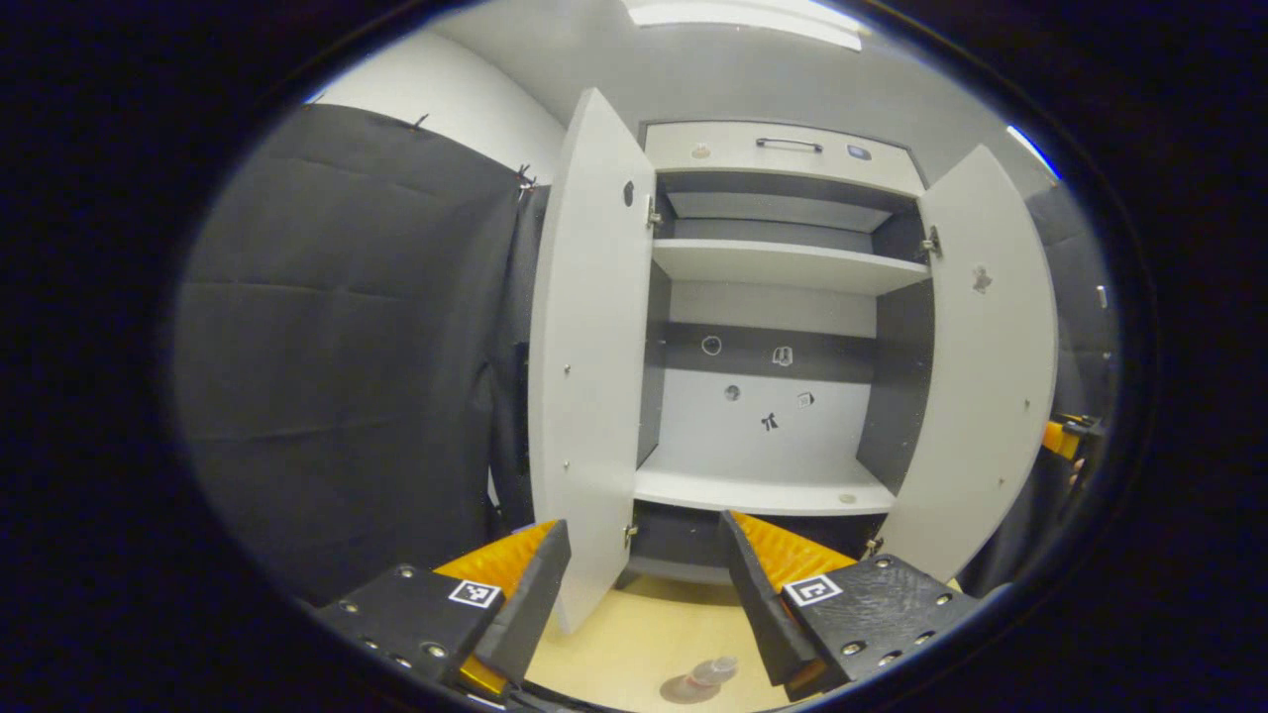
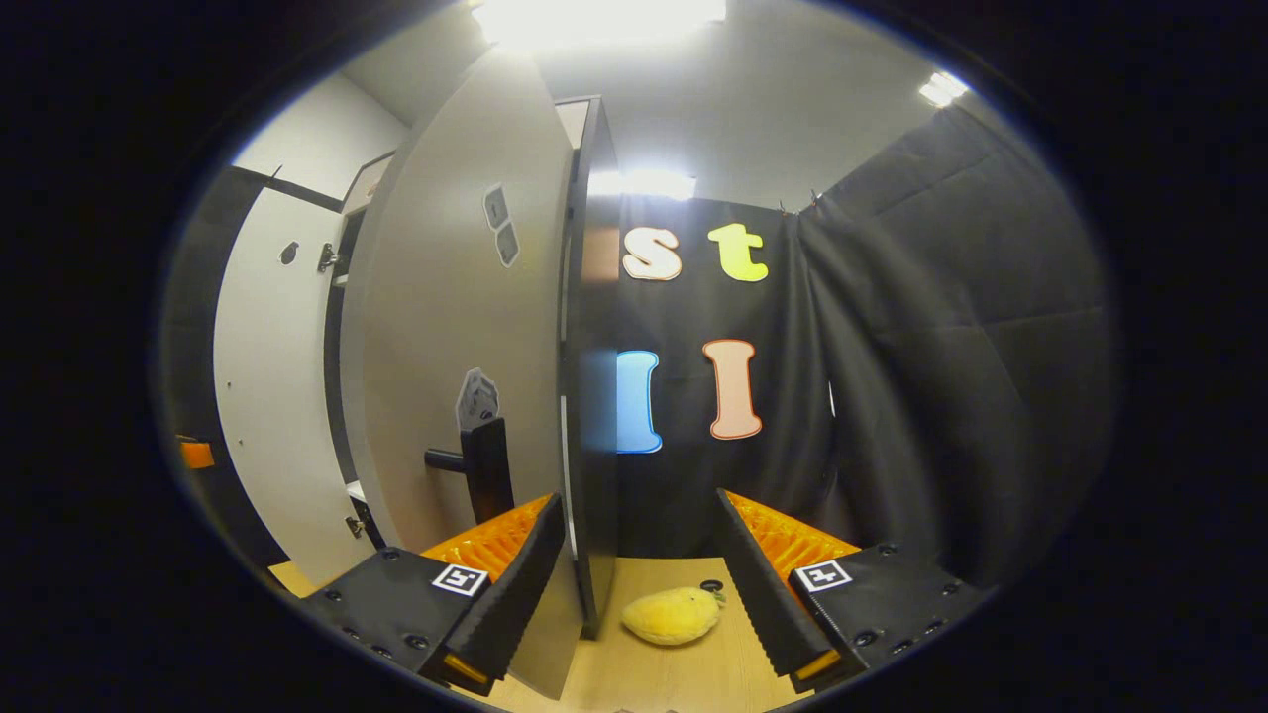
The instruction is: Grasp the bottle in the cabinet with the left hand and place it on the coaster, then close the right door with the right hand and the left door with the left hand.
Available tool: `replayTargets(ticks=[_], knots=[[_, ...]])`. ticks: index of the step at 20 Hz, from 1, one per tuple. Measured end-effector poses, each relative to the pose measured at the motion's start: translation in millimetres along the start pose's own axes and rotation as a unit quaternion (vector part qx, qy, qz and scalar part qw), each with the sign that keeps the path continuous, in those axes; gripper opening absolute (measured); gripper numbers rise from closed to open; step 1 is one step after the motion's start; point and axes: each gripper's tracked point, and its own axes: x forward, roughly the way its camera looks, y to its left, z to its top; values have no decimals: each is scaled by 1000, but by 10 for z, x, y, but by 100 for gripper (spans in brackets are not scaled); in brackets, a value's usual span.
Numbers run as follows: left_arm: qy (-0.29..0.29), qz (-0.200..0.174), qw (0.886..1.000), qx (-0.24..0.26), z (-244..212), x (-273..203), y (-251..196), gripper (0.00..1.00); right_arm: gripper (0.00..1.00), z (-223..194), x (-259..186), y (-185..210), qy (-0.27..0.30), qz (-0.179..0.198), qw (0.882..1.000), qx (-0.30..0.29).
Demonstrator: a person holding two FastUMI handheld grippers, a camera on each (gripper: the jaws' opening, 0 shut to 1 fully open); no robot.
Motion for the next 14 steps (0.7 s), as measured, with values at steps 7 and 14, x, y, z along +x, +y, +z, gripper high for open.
replayTargets(ticks=[7,14], knots=[[14,-14,999,-46,-268,73,185,88,96,12,18,617,11,29,999,-11],[33,9,999,-11,-535,100,1042,88,97,29,250,1423,7,33,999,-19]])
